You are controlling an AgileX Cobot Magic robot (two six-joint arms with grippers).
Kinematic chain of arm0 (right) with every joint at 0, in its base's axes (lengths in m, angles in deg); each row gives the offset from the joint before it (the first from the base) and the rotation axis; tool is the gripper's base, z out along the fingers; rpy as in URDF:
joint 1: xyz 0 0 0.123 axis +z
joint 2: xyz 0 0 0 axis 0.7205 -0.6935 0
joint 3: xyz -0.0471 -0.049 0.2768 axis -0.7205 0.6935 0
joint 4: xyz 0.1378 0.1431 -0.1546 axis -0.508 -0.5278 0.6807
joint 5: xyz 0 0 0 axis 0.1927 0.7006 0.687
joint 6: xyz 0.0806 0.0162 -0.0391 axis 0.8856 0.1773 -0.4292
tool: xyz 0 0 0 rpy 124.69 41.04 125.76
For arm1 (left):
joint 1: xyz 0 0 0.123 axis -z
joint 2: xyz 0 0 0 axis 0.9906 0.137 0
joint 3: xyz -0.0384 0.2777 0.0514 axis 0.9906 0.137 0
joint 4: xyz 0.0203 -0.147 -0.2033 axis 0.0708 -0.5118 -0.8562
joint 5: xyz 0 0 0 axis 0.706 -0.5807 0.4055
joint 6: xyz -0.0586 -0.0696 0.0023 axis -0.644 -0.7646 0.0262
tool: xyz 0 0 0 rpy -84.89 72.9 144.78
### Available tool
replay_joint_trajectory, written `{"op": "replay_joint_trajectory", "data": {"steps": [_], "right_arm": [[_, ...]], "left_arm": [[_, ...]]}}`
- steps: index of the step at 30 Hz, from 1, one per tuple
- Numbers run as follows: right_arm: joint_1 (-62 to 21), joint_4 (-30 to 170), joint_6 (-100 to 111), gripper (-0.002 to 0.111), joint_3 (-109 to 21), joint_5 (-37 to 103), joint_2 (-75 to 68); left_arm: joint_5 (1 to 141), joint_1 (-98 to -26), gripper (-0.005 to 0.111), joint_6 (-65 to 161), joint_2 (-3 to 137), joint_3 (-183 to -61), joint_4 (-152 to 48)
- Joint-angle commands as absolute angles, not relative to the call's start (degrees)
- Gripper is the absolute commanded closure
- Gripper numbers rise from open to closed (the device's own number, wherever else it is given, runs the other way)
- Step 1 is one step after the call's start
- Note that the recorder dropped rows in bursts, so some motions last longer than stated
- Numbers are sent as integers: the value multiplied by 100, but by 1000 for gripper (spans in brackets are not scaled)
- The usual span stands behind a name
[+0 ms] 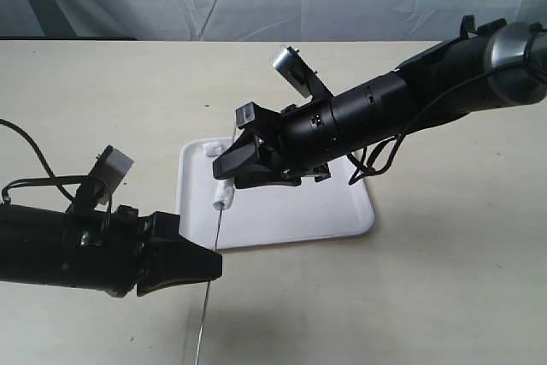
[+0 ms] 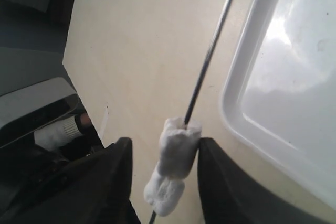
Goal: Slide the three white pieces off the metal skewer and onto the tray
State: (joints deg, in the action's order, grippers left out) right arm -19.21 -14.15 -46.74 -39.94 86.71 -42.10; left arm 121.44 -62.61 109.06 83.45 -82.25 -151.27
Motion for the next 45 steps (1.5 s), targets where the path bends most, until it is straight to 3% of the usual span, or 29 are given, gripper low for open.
{"op": "replay_joint_trajectory", "data": {"steps": [1,4,9,27,45], "right_arm": [[-1915,-1343,-4670,81,-3968,8690,-4216],[-1915,-1239,-4670,92,-3968,8702,-4216],[-1915,-1239,-4670,86,-3968,8654,-4216],[-1906,-1316,-4670,92,-3968,8520,-4216],[-1916,-1319,-4670,92,-3980,7719,-4216]], "left_arm": [[12148,-6262,107,10893,8339,-8243,-15165],[12148,-6262,107,10893,8339,-8243,-15165],[12179,-6262,107,10893,8339,-8243,-15165],[12511,-6262,107,10951,8339,-8208,-15165],[12829,-6262,107,11169,7141,-6904,-15165]]}}
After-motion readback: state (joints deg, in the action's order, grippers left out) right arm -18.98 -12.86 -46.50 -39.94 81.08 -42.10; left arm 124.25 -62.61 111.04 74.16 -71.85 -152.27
